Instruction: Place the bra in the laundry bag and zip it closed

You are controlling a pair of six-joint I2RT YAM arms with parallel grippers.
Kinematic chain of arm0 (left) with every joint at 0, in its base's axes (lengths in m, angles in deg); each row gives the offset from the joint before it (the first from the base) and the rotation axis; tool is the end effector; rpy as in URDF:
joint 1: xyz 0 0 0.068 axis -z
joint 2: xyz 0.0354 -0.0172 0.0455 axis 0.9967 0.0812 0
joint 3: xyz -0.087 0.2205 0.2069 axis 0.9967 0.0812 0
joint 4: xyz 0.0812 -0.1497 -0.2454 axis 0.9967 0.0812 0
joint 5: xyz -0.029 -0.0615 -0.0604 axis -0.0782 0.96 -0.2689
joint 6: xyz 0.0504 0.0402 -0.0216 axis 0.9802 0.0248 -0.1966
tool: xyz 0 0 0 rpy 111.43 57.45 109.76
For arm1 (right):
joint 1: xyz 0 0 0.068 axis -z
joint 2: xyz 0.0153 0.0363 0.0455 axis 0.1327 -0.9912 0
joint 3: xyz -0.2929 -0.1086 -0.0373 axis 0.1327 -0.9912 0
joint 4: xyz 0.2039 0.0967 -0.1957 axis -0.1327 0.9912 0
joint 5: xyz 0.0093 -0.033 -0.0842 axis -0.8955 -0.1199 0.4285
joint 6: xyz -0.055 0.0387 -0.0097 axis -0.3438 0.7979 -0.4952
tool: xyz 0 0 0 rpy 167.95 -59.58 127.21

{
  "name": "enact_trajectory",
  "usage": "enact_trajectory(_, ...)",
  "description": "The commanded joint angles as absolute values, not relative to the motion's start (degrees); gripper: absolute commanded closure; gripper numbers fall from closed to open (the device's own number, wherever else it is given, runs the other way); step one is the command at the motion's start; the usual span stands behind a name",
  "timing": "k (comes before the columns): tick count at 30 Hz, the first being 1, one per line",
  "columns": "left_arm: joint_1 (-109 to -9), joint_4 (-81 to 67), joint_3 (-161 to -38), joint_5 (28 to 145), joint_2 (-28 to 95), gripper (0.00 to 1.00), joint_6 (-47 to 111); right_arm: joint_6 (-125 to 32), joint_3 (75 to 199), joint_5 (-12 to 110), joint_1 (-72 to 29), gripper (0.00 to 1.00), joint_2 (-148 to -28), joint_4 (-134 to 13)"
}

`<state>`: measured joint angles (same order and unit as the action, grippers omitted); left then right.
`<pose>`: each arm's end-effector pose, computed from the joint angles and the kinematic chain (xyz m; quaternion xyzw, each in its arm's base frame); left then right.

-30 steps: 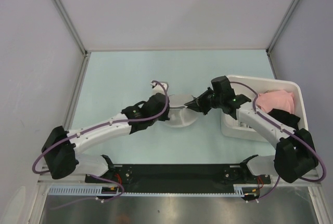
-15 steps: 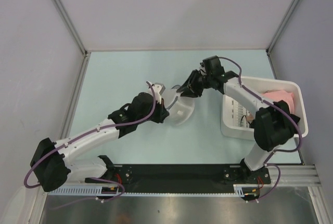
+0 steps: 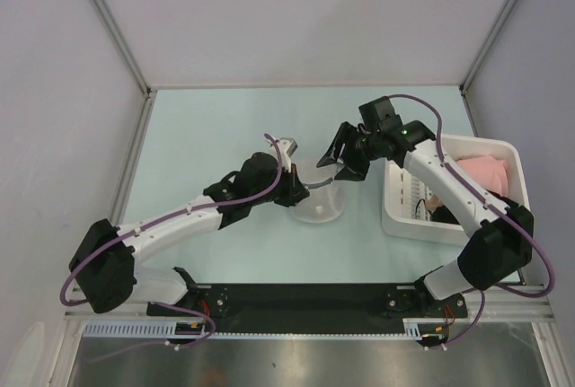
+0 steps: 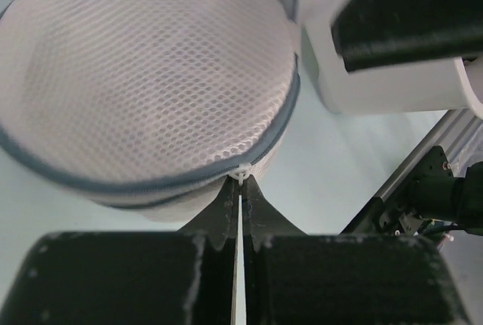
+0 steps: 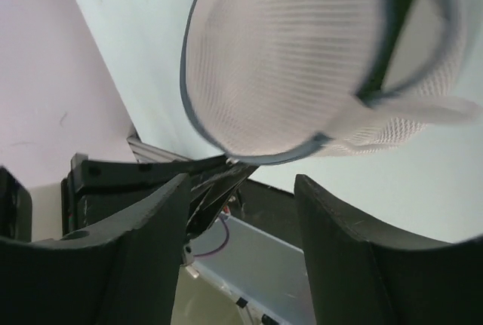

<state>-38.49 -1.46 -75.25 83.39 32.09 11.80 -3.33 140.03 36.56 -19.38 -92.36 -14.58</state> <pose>0.2226 -0.2447 0.2731 0.1373 0.8535 -0.3470 0.3636 0.3120 0.1802 0.3464 0.1328 0.9261 0.3243 0.1397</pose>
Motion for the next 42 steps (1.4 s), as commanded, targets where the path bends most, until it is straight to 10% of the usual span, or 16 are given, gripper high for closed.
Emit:
enact_trajectory(1, -38.23, -4.73, -78.72, 84.81, 32.78, 1.0, 10.76, 1.54, 137.42, 37.53, -21.55, 0.43, -90.73, -12.89)
enact_trajectory(29, -32.78, -4.56, -84.88, 86.75, 39.11, 1.0, 10.59, 26.6, 122.64, 41.91, -20.5, 0.54, -80.01, -19.21)
enact_trajectory(34, -32.35, -4.73, -84.88, 87.36, 39.46, 1.0, 10.59, 26.26, 122.29, 43.92, -20.32, 0.68, -82.03, -20.01)
enact_trajectory(38, -32.34, -4.12, -84.35, 87.19, 39.9, 1.0, 10.33, 23.8, 119.92, 45.17, -19.45, 1.0, -83.87, -22.63)
enact_trajectory(42, -34.35, 2.99, -84.7, 86.22, 41.74, 1.0, 10.76, 20.11, 118.33, 43.23, -17.69, 1.0, -84.93, -24.49)
